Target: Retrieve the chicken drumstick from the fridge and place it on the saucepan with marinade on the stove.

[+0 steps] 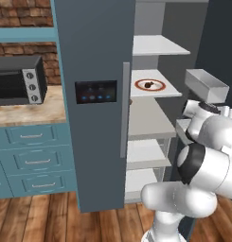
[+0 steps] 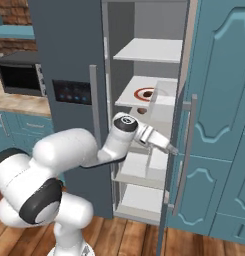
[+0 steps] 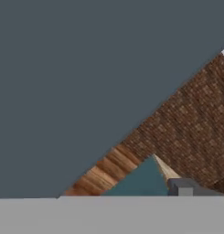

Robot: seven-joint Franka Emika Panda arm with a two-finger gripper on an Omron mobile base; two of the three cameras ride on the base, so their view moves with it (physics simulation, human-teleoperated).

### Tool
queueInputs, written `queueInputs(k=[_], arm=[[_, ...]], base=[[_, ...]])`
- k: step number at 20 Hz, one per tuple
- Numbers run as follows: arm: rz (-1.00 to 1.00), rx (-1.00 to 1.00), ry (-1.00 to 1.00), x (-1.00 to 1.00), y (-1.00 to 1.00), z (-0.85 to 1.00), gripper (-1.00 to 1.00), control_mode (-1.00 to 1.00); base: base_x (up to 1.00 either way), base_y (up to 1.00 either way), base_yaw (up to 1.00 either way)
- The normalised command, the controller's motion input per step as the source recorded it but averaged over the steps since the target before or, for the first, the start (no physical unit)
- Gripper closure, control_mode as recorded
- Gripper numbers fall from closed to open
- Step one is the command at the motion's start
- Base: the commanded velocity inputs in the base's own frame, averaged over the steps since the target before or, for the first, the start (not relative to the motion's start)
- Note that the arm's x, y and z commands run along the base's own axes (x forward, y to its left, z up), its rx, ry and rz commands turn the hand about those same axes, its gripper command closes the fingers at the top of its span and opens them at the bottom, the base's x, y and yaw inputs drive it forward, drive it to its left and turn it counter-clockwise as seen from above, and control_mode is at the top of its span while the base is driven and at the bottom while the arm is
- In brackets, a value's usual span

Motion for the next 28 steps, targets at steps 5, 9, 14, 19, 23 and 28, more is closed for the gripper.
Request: queueInputs(k=[5,9,14,19,23,28], arm=[[-0.02,-0.02,-0.03,-0.57,0.6,0.49,-1.0,-1.0],[0.0,0.0,-0.3,-1.0,1.0,1.0,-1.0,-1.0],[0.07,0.0,-0.13,-0.98,1.0,1.0,-1.0,-1.0],[0.33,0.0,0.08,-0.61,1.0,0.65,-1.0,-1.0],[0.5,0.03,0.1,-0.54,0.89,0.21,-1.0,-1.0],[0.27,0.34,0.04,-0.12,0.77,0.0,-1.0,-1.0]], base=[[0.0,0.0,0.0],[0.0,0.0,0.0],[0.0,0.0,0.0],[0.0,0.0,0.0],[0.0,0.0,0.0],[0.0,0.0,0.0]])
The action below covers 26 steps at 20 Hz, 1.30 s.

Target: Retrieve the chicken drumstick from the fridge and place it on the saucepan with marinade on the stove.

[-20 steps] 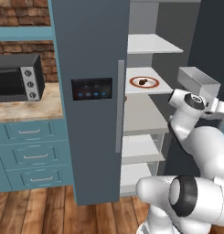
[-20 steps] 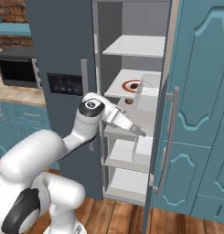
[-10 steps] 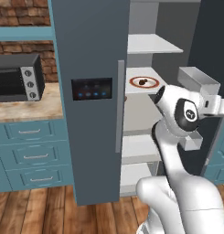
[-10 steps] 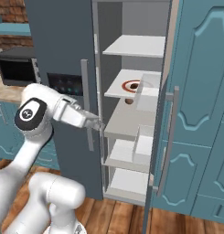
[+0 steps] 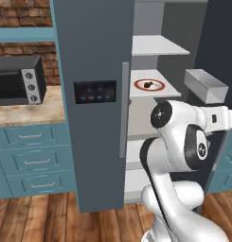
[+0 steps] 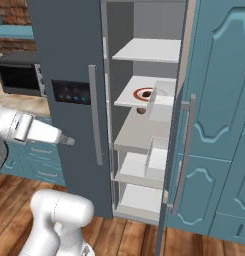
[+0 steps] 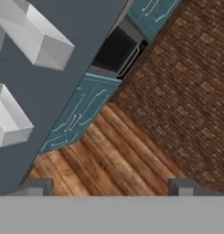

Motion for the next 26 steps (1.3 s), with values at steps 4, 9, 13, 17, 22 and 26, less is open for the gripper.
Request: queueInputs(k=[4,9,13,17,22,26], arm=[[0.16,0.6,0.08,0.04,0.36,-0.06,-1.0,-1.0],[0.21,0.65,0.07,0.04,0.07,-0.06,-1.0,-1.0],[0.1,0.27,0.06,0.09,0.07,-0.15,-1.0,-1.0],[0.0,0.0,0.0,0.28,0.0,0.0,-1.0,-1.0],[0.0,0.0,0.0,0.76,0.0,-0.02,-1.0,-1.0],[0.04,0.0,-0.03,0.44,0.0,-0.14,-1.0,-1.0]], base=[[0.0,0.0,0.0],[0.0,0.0,0.0],[0.0,0.0,0.0],[0.0,0.0,0.0],[0.0,0.0,0.0],[0.0,0.0,0.0]])
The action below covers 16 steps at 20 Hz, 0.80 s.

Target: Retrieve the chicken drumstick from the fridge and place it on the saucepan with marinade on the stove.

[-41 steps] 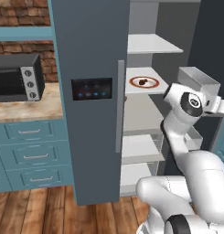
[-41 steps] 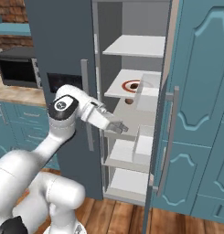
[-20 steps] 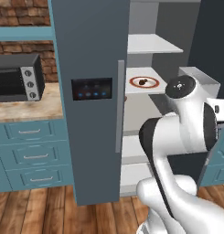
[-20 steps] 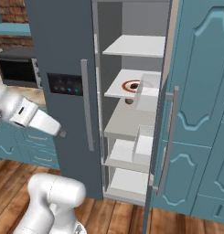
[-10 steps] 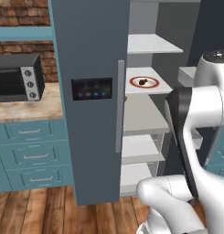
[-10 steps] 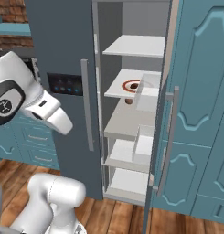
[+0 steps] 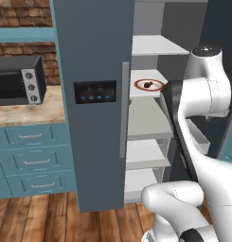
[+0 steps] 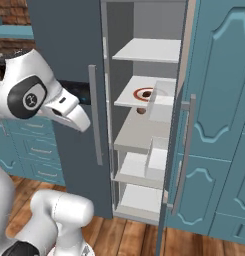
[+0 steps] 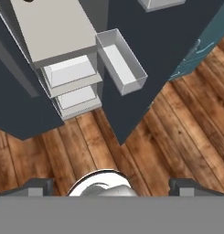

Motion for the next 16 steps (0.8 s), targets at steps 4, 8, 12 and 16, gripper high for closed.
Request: queueInputs(k=[4,8,12,16], arm=[[0.15,0.0,-0.2,0.13,-0.02,-0.29,-1.0,-1.0],[0.03,0.0,-0.04,0.0,0.0,0.0,-1.0,-1.0],[0.0,0.0,0.0,0.0,0.0,0.0,-1.0,-1.0],[0.0,0.0,0.0,0.01,0.0,0.0,-1.0,-1.0]], base=[[0.0,0.0,0.0],[0.0,0.0,0.0],[0.0,0.0,0.0],[0.0,0.0,0.0]])
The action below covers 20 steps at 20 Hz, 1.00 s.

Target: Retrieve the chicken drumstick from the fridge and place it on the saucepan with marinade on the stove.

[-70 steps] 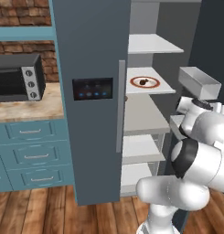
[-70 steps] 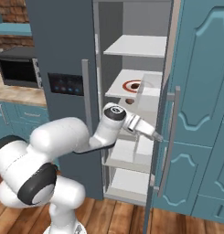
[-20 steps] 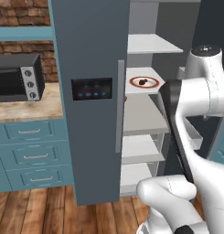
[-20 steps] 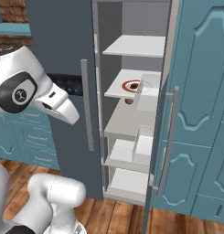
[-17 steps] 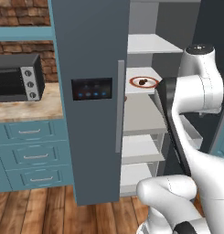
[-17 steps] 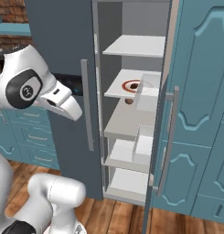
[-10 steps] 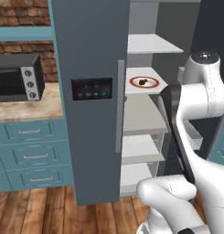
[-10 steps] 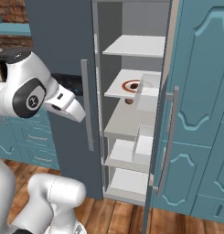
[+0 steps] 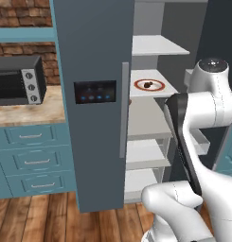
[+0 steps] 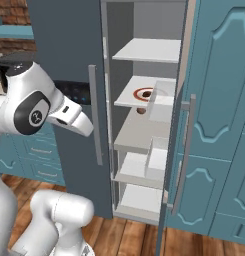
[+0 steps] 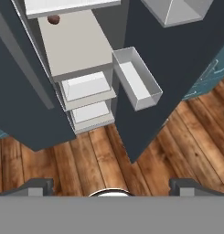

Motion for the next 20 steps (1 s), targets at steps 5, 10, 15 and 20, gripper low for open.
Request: queueInputs(k=[5,10,15,20], arm=[[0.0,0.0,0.0,0.14,-0.04,-0.04,-1.0,-1.0],[0.0,0.0,0.0,0.0,0.0,0.0,-1.0,1.0],[0.0,0.0,0.0,0.0,0.0,0.0,-1.0,1.0],[0.0,0.0,0.0,0.0,0.0,0.0,-1.0,1.0]], base=[[0.0,0.0,0.0],[0.48,-0.09,0.0],[0.74,0.0,0.0],[0.67,-0.19,0.0]])
